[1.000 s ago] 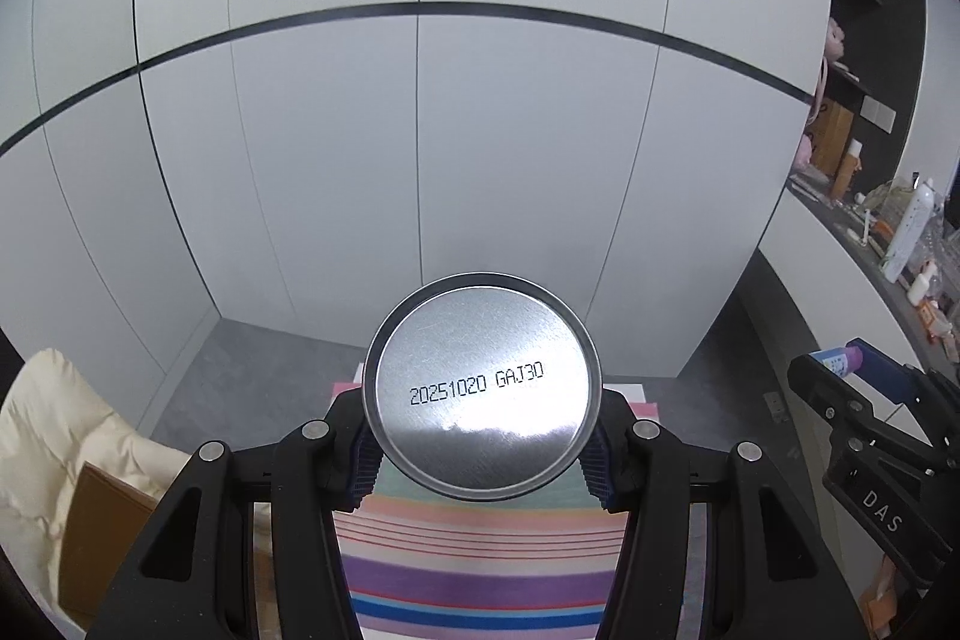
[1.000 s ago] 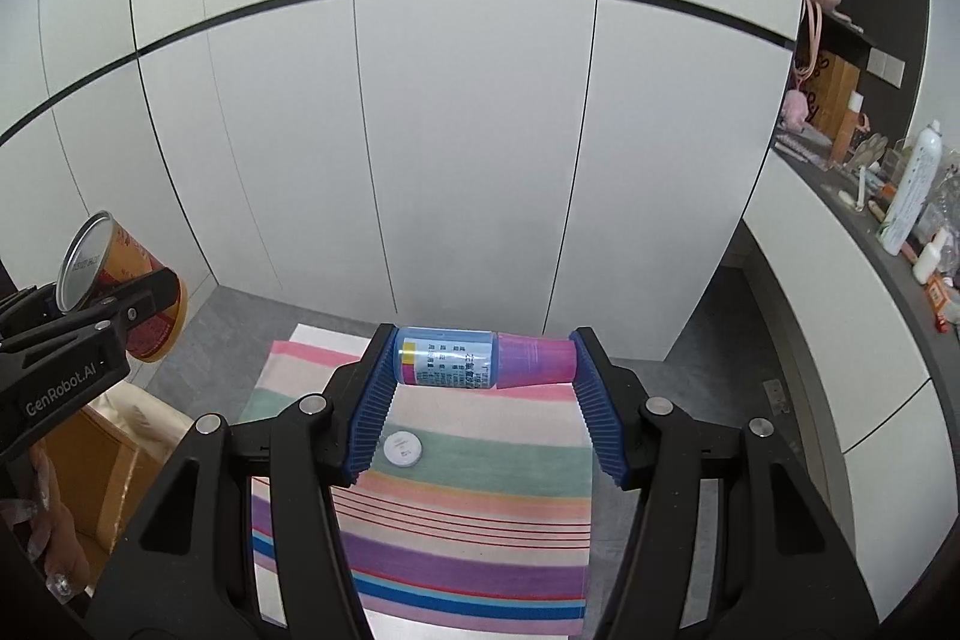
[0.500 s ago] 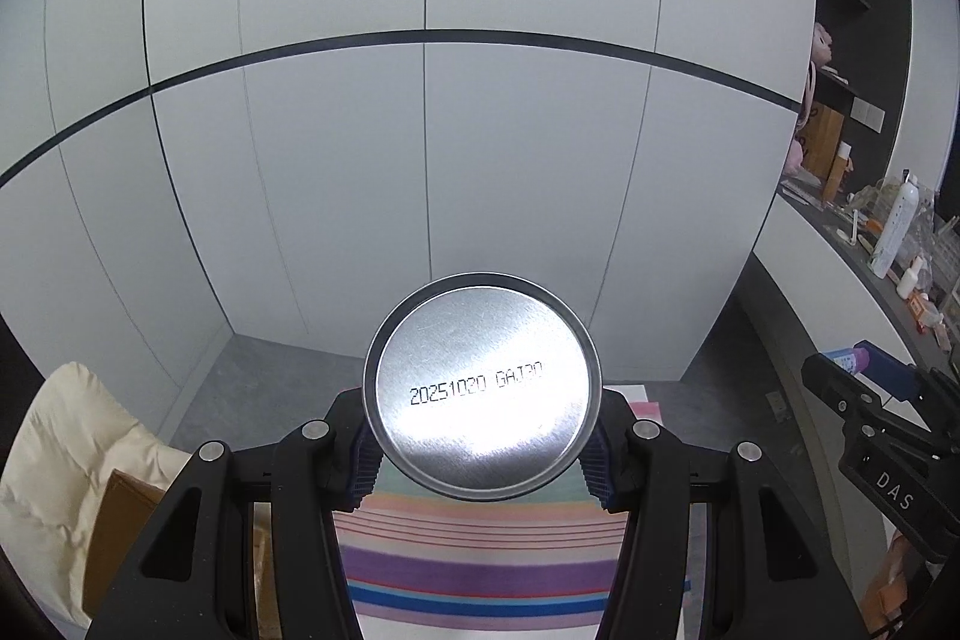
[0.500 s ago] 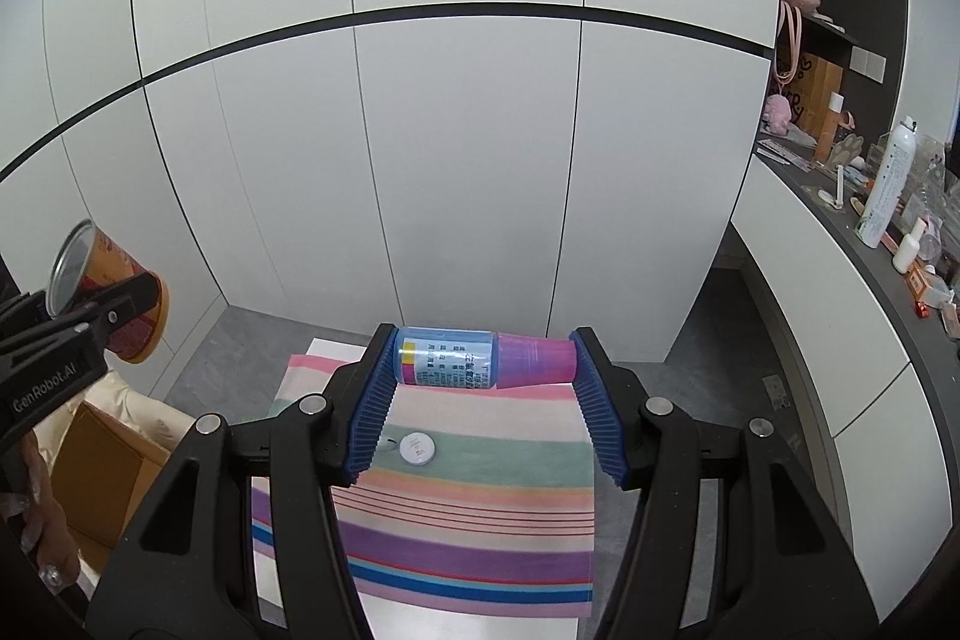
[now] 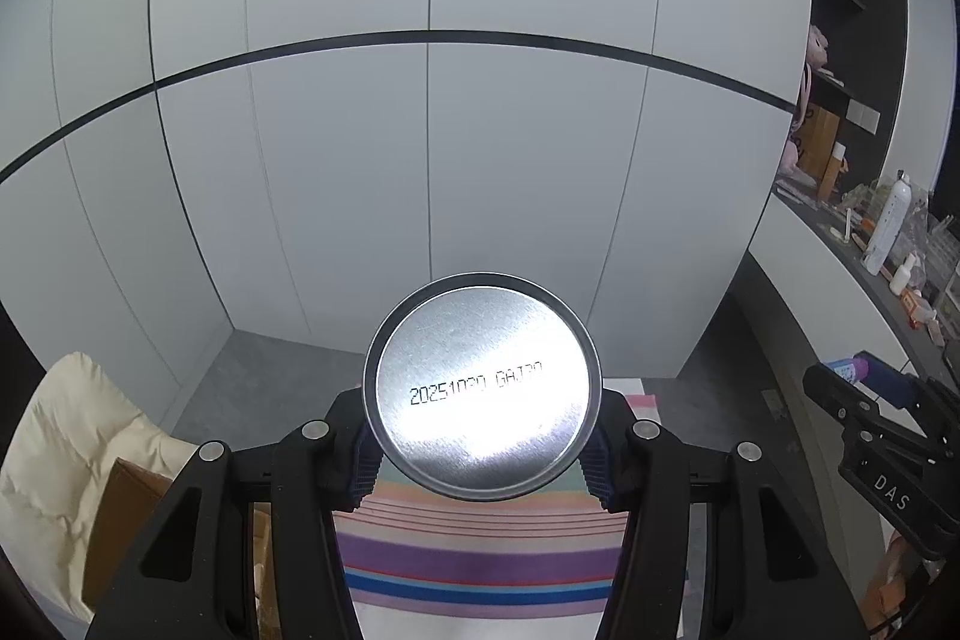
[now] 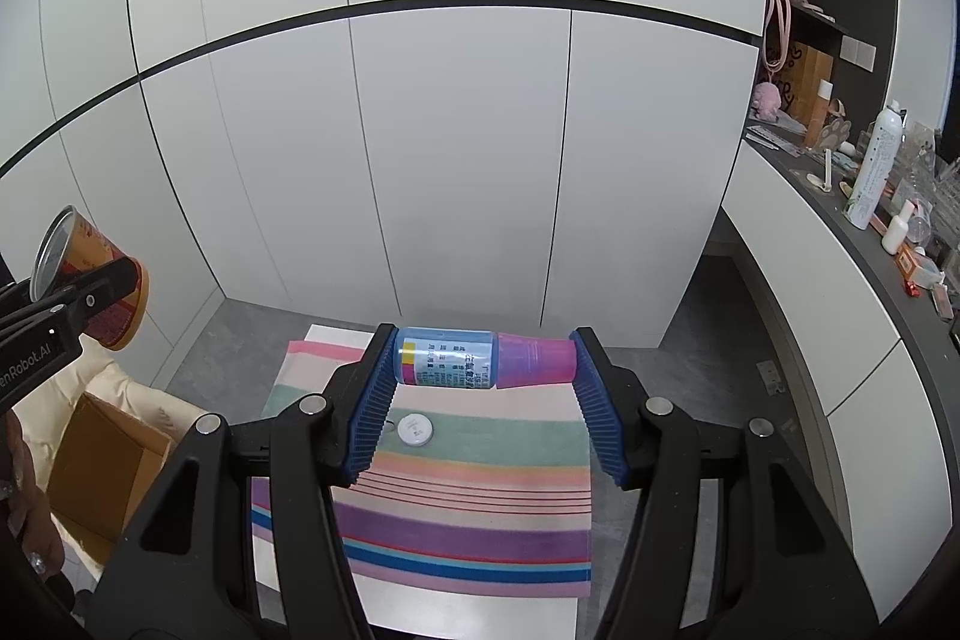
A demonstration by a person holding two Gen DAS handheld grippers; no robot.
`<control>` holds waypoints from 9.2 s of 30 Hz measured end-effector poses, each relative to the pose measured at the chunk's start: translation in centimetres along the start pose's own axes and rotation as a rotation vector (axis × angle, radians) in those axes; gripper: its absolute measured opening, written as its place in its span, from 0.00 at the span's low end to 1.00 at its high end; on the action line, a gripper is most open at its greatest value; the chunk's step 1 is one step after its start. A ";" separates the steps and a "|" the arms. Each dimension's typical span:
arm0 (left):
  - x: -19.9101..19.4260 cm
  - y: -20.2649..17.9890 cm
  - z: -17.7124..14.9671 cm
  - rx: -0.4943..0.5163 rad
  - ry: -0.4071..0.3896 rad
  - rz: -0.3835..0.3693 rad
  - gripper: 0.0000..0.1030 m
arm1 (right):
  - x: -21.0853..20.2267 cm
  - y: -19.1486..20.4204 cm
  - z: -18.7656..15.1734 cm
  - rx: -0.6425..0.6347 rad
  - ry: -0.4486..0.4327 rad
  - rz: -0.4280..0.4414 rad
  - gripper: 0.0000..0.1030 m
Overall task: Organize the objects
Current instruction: 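Lift the tin can and tube up off the cloth, then carry the tin can and tube over the cardboard box, then withdraw both open tools back toward the striped cloth, then grasp the clear cap with the left tool while the right tool grasps the white compact, then lift the clear cap and white compact and carry them over the box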
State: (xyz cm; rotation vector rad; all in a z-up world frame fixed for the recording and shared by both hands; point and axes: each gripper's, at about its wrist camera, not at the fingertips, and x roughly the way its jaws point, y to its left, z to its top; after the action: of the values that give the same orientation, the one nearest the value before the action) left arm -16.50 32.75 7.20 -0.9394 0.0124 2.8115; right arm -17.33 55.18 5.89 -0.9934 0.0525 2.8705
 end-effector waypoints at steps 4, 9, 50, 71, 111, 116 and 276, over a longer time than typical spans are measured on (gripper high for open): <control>-1.1 -0.1 -0.6 0.023 -0.023 0.014 0.53 | -1.0 0.1 -0.8 -0.003 -0.006 0.001 0.58; -3.6 0.4 -2.6 0.032 -0.048 0.016 0.53 | -3.0 -0.1 -2.3 0.010 -0.022 0.017 0.58; -16.1 4.0 -23.6 0.035 0.021 -0.039 0.53 | -16.6 1.9 -25.6 0.073 0.117 0.062 0.58; -17.5 6.0 -25.3 -0.020 0.033 -0.029 0.53 | -17.1 1.6 -27.1 0.075 0.128 0.050 0.58; -22.2 29.7 -33.2 -0.463 0.073 0.480 0.53 | -10.4 32.7 -26.6 -0.495 0.211 0.648 0.58; -19.0 31.3 -32.5 -0.476 0.101 0.482 0.53 | -8.6 35.0 -25.9 -0.517 0.206 0.636 0.58; 8.8 12.9 -9.4 -0.142 0.242 0.196 0.57 | 11.0 10.6 -11.5 -0.100 0.191 0.102 0.58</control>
State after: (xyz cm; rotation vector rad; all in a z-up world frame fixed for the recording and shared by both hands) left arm -20.04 20.93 -6.20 -1.3770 -0.0679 2.8846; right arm -20.02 44.83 -9.98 -1.3186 -0.0259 2.8836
